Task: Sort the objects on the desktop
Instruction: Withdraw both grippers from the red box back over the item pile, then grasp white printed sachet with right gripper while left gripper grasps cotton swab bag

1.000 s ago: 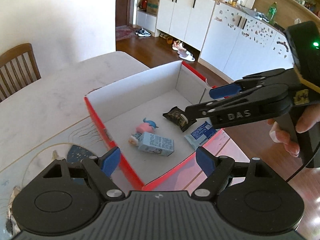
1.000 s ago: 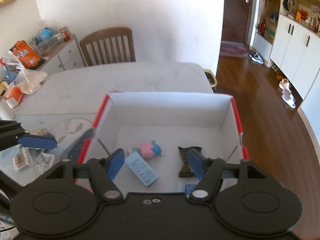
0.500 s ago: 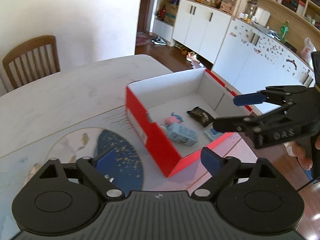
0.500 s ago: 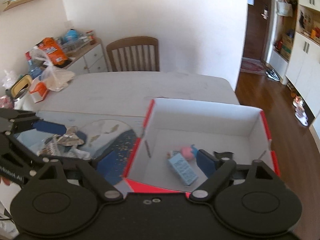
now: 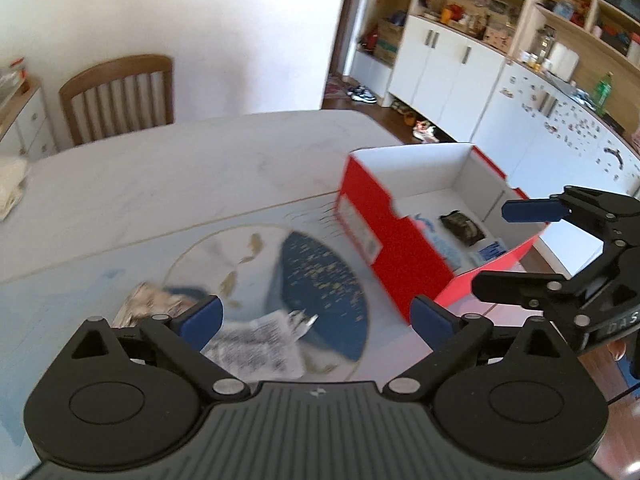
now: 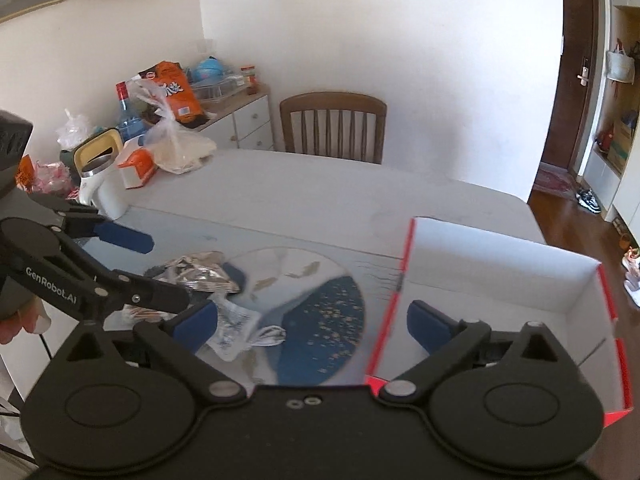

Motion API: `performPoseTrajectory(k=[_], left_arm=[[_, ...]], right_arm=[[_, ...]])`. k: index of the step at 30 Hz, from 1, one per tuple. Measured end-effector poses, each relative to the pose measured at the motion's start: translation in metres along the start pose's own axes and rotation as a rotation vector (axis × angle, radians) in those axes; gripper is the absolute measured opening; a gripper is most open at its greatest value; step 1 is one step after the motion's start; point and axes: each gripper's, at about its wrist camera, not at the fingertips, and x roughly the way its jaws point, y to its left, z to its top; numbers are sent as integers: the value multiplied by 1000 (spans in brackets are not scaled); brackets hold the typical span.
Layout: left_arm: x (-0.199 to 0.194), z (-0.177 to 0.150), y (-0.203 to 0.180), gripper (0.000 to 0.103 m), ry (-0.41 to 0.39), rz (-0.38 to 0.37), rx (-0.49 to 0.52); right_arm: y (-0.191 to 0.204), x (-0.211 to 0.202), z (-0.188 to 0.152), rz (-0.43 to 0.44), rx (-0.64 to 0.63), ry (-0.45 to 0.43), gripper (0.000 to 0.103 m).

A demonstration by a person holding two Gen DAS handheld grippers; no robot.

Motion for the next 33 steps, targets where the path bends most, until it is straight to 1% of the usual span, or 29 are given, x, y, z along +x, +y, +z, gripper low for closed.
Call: performPoseTrajectory(k=[3,6,8,11,16,24,29,33], left_arm=[[-5,-12,20,101,4,23,-36],[-8,-24,42,101,23,41,-75],[-9,-31,53,101,38,50,-87],[-12,-44,70,101,46,89,-96],[-16,-60,89,101,53,123,-79],[-10,-76,116,101,64,117,-101],[-1,-85,128,101,68,115,-85],[7,-90,134,101,62,110,-61]], right_arm=[[11,7,0,-9,6,-16,103],[22,16,0,-18,-6,-13,103],[28,22,0,-33,-10,-19,103],[39,33,-2,-48,-29,-21,103],[59,50,-4,11,-73,-4,103],[88,78,-8,37,-156,47,103],[96,95,-10,96,-203,84,102],[99,110,-11,95,-235,108,102]])
